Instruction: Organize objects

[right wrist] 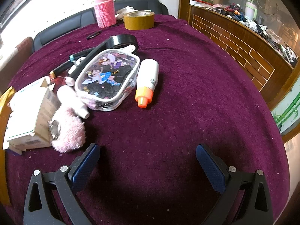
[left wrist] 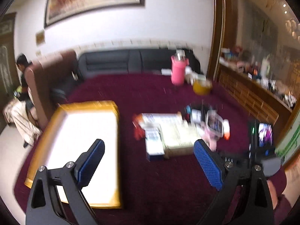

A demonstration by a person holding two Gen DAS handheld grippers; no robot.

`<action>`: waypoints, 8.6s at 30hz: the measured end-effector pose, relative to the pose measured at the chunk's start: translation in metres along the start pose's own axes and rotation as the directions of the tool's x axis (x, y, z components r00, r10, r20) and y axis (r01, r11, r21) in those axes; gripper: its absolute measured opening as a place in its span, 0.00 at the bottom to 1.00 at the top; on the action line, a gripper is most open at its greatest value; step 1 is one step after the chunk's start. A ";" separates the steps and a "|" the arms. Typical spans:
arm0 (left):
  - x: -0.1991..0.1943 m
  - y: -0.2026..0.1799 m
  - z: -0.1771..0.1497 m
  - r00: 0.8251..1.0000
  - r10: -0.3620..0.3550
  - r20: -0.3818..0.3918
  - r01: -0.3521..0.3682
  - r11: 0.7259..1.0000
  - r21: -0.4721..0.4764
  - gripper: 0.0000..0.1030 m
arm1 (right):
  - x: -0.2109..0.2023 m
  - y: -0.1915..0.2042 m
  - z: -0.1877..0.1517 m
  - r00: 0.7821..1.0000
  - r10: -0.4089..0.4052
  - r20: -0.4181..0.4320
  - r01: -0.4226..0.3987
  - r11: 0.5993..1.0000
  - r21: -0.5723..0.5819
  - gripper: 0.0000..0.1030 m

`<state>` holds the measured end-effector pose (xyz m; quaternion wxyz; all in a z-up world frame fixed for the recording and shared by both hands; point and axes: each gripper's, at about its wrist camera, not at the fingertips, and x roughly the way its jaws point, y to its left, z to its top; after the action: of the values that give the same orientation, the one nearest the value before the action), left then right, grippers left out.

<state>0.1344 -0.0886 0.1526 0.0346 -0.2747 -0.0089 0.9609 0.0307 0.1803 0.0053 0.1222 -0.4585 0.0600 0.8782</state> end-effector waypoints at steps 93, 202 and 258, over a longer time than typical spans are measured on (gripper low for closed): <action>0.192 -0.147 -0.034 0.788 -0.362 -0.498 0.591 0.670 0.448 1.00 | 0.019 -0.061 0.017 0.865 0.488 0.119 -0.502 0.843 0.193 1.00; 0.265 0.259 0.040 0.908 -0.360 -0.213 0.152 0.758 -0.634 0.88 | -0.017 0.356 0.104 0.905 0.424 -0.022 -0.389 0.807 -0.444 0.80; 0.203 -0.022 -0.032 0.913 0.055 -0.404 -0.015 0.995 0.102 1.00 | -0.004 0.006 0.014 0.899 0.412 0.146 -0.424 0.903 0.067 0.91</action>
<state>-0.0196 -0.0522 0.0192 0.0317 -0.4666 0.0497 0.8825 0.0207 0.1768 0.0168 -0.0434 -0.3710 0.1919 0.9076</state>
